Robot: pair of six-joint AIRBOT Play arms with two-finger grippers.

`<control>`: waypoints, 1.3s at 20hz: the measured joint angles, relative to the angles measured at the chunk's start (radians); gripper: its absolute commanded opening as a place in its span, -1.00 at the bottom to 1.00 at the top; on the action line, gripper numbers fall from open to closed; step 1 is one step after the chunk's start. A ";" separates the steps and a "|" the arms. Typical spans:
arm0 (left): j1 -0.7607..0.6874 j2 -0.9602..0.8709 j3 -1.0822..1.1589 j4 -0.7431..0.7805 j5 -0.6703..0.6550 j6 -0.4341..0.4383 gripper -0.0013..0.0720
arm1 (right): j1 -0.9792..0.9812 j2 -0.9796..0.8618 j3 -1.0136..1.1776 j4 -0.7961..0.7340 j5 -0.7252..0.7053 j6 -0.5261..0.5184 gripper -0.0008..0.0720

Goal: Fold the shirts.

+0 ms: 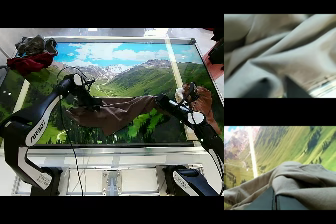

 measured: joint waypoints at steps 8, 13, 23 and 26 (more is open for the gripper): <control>0.091 0.121 0.220 -0.218 0.091 0.146 -0.96 | -0.071 0.078 0.188 -0.192 0.109 -0.023 -0.90; 0.172 0.425 0.426 -0.141 0.122 0.220 -0.96 | -0.140 0.202 0.497 -0.312 0.434 -0.023 -0.90; 0.193 0.784 0.474 0.105 0.067 0.181 -0.96 | -0.158 0.221 0.922 -0.289 0.630 -0.069 -0.91; 0.193 0.726 0.396 0.164 0.040 0.147 -0.96 | -0.158 0.082 0.949 -0.264 0.620 -0.101 -0.90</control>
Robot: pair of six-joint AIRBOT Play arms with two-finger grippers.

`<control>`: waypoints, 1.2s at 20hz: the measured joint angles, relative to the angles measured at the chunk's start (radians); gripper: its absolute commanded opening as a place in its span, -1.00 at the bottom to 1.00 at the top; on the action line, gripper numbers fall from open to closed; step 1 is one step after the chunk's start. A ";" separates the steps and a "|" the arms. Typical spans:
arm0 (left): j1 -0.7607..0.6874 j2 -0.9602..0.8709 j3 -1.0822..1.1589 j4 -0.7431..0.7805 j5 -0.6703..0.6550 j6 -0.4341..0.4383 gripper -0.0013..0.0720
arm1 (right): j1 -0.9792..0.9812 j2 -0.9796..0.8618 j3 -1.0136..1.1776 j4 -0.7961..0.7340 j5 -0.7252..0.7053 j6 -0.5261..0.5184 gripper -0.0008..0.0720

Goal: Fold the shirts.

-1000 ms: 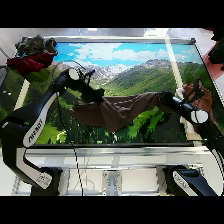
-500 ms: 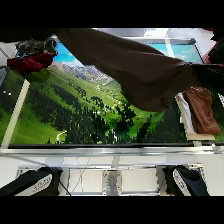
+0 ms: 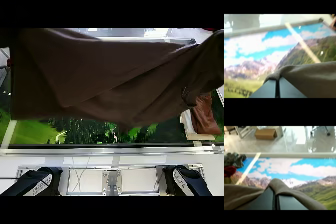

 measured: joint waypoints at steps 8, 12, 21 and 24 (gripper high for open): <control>0.020 -0.391 -0.323 0.378 0.192 -0.259 -0.66 | 0.113 -0.679 0.015 0.060 -0.172 -0.078 -0.79; 0.055 -0.542 -0.350 0.417 0.427 -0.403 0.85 | 0.182 -0.878 0.021 0.109 -0.404 -0.079 0.09; 0.076 -0.404 -0.128 0.497 0.634 -0.387 0.73 | 0.043 -0.681 0.038 -0.069 -0.212 0.004 0.27; 0.094 -0.304 -0.112 0.539 0.518 -0.332 0.73 | -0.064 -0.540 -0.115 -0.129 -0.021 0.050 0.27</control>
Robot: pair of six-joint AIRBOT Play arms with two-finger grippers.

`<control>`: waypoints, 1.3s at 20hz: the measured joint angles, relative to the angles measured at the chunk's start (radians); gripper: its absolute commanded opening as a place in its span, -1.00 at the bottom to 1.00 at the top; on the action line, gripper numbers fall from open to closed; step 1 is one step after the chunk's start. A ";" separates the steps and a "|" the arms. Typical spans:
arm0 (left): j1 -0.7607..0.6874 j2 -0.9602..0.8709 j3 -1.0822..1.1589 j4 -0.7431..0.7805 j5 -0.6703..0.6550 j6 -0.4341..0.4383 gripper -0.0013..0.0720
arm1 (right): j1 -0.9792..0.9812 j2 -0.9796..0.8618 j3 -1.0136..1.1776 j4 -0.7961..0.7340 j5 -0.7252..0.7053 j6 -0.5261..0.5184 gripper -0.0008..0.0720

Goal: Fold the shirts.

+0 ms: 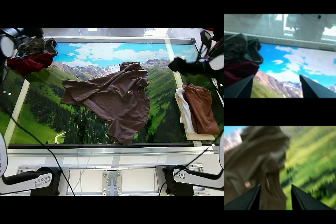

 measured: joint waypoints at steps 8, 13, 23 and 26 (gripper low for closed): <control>0.038 0.068 -0.082 -0.048 -0.221 0.051 0.73 | -0.059 0.135 -0.668 0.294 -0.006 0.004 0.28; 0.041 0.073 -0.110 -0.137 -0.238 0.099 0.73 | 0.030 0.143 -0.915 0.544 -0.170 -0.056 0.28; 0.041 0.073 -0.125 -0.203 -0.262 0.196 0.74 | 0.203 0.087 -0.991 0.815 -0.430 -0.093 -0.89; 0.042 0.073 -0.178 -0.183 -0.260 0.272 0.74 | 0.209 0.089 -0.961 0.875 -0.444 -0.148 -0.89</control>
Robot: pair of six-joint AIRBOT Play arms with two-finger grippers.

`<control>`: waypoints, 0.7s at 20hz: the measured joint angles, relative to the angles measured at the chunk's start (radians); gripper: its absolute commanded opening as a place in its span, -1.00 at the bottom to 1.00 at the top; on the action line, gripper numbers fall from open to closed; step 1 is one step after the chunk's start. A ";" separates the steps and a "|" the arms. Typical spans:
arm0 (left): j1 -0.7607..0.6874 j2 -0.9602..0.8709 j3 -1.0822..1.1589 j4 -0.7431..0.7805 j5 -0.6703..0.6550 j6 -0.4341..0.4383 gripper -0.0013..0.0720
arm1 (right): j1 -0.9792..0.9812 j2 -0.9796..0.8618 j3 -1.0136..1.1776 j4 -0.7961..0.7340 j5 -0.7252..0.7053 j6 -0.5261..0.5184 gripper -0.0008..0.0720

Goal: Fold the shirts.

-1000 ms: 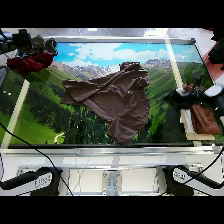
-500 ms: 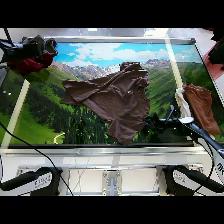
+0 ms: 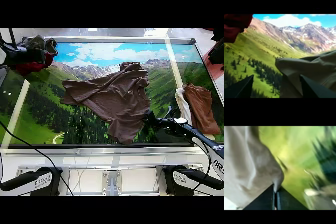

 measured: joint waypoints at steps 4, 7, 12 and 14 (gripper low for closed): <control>0.038 0.000 -0.209 0.103 0.058 -0.059 0.68 | 0.003 0.027 0.078 0.048 0.069 -0.044 -0.89; 0.117 -0.001 -0.419 0.082 0.153 -0.290 0.62 | 0.004 0.055 0.130 0.056 0.126 -0.055 -0.89; 0.249 -0.077 -0.625 -0.350 0.276 -0.402 0.64 | 0.004 0.095 0.168 0.063 0.167 -0.062 -0.89; 0.287 -0.124 -0.652 -0.603 0.299 -0.327 0.64 | 0.004 0.101 0.173 0.068 0.174 -0.063 -0.89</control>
